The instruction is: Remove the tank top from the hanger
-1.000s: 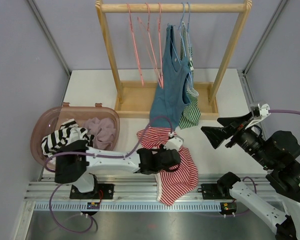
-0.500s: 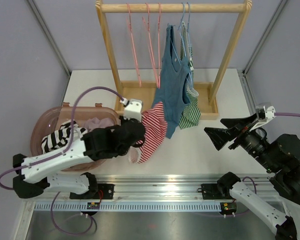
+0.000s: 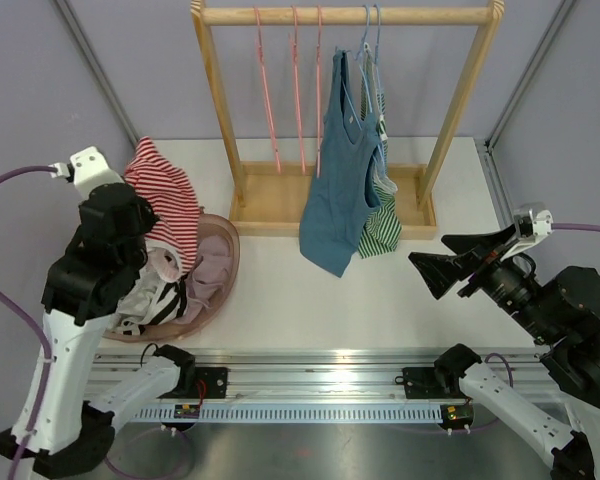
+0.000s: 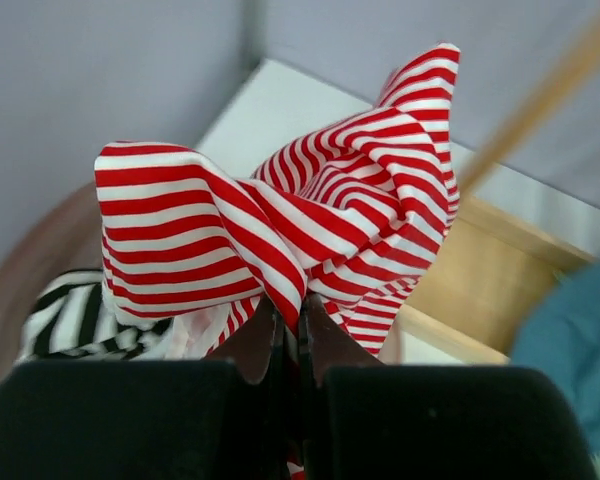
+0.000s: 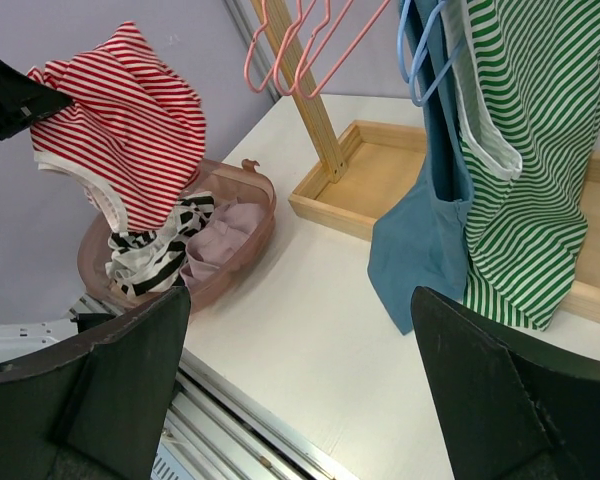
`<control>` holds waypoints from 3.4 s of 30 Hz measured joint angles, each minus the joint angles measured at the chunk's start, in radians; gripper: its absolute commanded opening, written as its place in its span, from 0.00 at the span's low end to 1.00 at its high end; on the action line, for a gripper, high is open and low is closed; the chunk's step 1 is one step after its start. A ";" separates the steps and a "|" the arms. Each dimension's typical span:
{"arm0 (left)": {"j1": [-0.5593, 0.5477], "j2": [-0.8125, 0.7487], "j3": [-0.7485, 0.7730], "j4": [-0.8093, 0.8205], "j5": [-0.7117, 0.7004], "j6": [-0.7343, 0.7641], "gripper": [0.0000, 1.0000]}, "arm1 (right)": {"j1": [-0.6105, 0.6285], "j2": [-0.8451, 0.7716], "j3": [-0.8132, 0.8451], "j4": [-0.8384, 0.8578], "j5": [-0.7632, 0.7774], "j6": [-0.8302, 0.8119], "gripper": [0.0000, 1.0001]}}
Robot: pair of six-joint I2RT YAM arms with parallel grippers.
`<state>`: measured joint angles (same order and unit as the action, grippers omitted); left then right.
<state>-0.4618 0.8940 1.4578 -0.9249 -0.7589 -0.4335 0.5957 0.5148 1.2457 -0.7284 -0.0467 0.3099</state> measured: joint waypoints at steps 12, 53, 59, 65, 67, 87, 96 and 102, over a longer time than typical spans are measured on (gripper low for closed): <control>0.640 0.150 -0.238 0.034 0.393 0.045 0.99 | 0.000 0.080 0.009 0.014 0.013 0.002 0.99; -0.159 -0.167 -0.585 0.209 0.720 0.045 0.99 | -0.050 1.361 1.335 -0.203 0.383 -0.268 0.40; -0.159 -0.153 -0.596 0.206 0.711 0.045 0.99 | -0.087 1.389 1.328 -0.216 0.348 -0.266 0.30; -0.159 -0.135 -0.597 0.206 0.709 0.045 0.99 | -0.092 1.396 1.330 -0.212 0.320 -0.269 0.20; -0.159 -0.135 -0.597 0.206 0.709 0.045 0.99 | -0.094 1.410 1.338 -0.212 0.314 -0.270 0.11; -0.159 -0.140 -0.597 0.206 0.702 0.045 0.99 | -0.099 1.354 1.295 -0.130 0.192 -0.200 0.00; -0.159 -0.169 -0.597 0.207 0.695 0.045 0.99 | -0.099 1.239 1.245 -0.114 0.150 -0.177 0.00; -0.159 -0.226 -0.579 0.213 0.695 0.045 0.99 | -0.100 1.035 1.001 -0.117 0.061 -0.143 0.00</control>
<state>-0.6209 0.6682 0.8791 -0.7120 -0.0643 -0.3882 0.4961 1.5501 2.2471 -0.8452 0.0147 0.1665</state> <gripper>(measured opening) 0.988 0.031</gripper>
